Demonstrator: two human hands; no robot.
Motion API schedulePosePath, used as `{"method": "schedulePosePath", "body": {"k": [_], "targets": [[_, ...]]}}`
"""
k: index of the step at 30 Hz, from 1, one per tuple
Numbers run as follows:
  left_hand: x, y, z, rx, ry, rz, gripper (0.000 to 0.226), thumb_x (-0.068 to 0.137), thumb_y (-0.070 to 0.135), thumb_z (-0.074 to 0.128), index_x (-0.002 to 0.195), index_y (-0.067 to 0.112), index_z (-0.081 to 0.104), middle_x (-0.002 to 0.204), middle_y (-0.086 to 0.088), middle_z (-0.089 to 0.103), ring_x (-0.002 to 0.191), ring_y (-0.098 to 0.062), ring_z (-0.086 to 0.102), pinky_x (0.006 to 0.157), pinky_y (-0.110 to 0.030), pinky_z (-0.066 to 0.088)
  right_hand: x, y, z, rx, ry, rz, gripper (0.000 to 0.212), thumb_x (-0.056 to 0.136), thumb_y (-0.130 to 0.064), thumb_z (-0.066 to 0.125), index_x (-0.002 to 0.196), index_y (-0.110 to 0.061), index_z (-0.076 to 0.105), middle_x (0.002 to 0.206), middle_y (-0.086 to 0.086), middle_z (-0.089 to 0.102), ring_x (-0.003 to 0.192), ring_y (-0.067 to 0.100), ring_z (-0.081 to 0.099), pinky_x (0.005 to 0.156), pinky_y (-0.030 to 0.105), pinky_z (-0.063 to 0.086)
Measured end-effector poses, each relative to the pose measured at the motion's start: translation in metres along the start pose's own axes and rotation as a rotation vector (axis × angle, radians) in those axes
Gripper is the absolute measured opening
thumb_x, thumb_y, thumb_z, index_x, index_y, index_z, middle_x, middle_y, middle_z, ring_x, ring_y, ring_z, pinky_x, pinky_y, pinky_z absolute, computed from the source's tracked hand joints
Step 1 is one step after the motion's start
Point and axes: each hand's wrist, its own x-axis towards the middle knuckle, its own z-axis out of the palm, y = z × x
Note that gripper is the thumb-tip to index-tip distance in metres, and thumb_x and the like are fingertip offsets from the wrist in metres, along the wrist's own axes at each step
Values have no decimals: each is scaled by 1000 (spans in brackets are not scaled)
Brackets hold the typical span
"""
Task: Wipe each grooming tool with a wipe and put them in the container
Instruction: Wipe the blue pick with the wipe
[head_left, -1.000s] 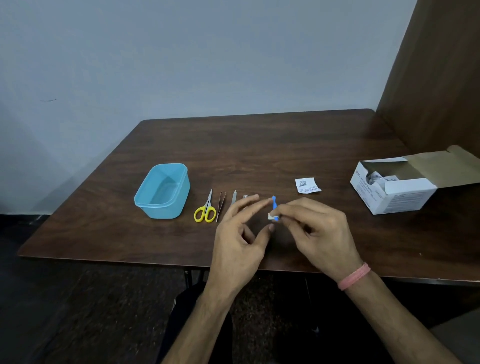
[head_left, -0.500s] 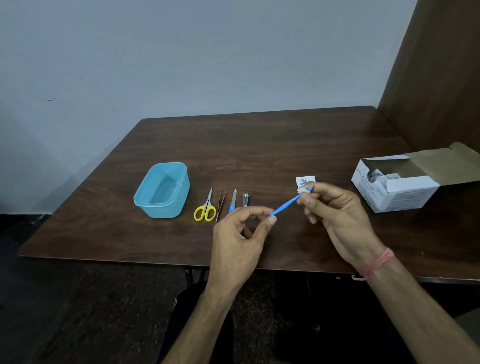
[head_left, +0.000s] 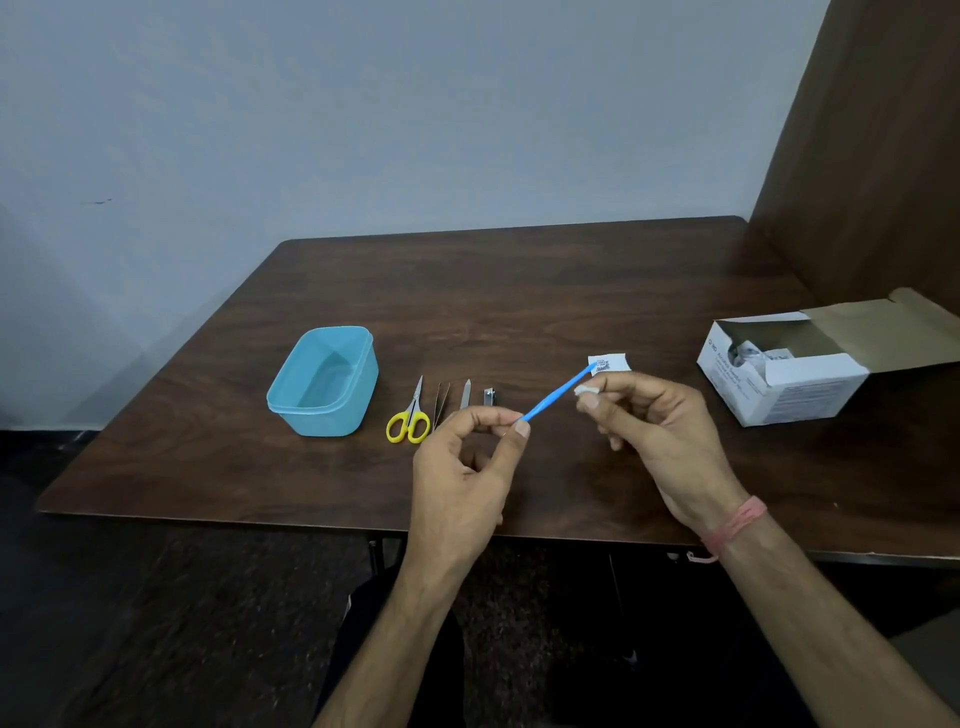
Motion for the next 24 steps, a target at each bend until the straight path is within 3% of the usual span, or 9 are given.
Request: {"method": "schedulePosePath", "body": {"k": [6, 10, 14, 19, 24], "targets": [[0, -1, 2, 26, -10, 18, 11, 100, 19, 85, 95, 30, 86, 83, 6, 72, 50, -11, 48, 44, -24, 40, 0, -5, -3, 143, 146, 12, 15, 93, -15, 79, 106, -8, 76, 114, 20, 80, 72, 18, 69, 54, 24, 54], [1, -2, 1, 28, -7, 13, 12, 100, 19, 85, 95, 30, 86, 82, 7, 71, 52, -13, 48, 45, -24, 39, -3, -5, 3, 50, 97, 33, 14, 87, -15, 81, 100, -9, 78, 102, 19, 82, 73, 22, 77, 64, 28, 64], [0, -3, 0, -71, 20, -22, 8, 105, 21, 80, 98, 23, 83, 74, -7, 62, 44, -15, 42, 41, -24, 39, -4, -7, 8, 8, 74, 64, 17, 83, -17, 84, 97, -8, 79, 96, 18, 83, 74, 25, 80, 69, 28, 66], [5, -1, -1, -259, 53, -49, 8, 104, 15, 79, 110, 10, 82, 91, -11, 79, 44, -8, 46, 39, -25, 45, -3, -8, 25, 7, 46, 106, 10, 94, -9, 80, 103, -7, 77, 93, 12, 84, 72, 21, 81, 62, 26, 63], [11, 0, -3, -361, 120, -68, 14, 101, 19, 82, 109, 7, 84, 82, -2, 76, 45, -10, 42, 40, -24, 42, -13, -7, 62, 92, 95, 175, 12, 100, -8, 77, 111, -3, 74, 97, 13, 84, 69, 19, 79, 55, 25, 61]]}}
